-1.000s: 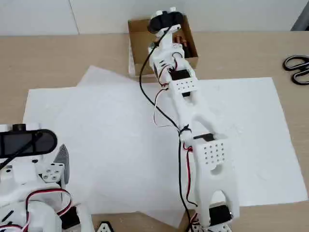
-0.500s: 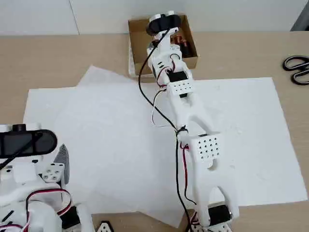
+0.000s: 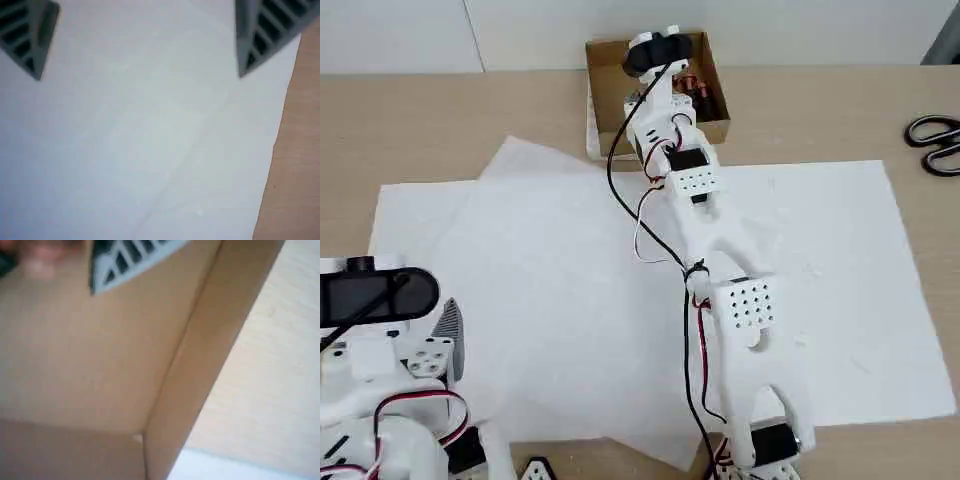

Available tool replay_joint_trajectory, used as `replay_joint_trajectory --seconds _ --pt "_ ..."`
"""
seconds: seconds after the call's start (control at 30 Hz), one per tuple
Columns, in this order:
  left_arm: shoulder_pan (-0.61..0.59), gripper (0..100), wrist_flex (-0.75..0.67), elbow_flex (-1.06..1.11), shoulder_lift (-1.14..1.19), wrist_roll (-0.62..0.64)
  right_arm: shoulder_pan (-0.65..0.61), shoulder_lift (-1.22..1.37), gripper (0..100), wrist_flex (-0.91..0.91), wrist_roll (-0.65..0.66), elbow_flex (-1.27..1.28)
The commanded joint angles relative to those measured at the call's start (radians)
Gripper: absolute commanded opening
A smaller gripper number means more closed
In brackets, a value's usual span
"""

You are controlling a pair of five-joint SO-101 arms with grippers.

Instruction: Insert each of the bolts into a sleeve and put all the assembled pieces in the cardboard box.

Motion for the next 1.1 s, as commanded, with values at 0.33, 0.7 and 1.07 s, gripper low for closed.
replay_joint_trajectory --seconds 0.33,0.7,1.07 --pt "-0.003 24 -0.015 0.002 -0.003 -0.002 0.002 -0.03 16.4 0.01 0.009 -0.104" --pt "0.0 24 -0.015 0.002 -0.003 -0.002 0.016 -0.027 16.4 0.271 0.009 -0.46" --pt "0.0 24 -0.015 0.002 -0.003 -0.002 0.016 -0.025 16.4 0.576 0.008 -0.839"
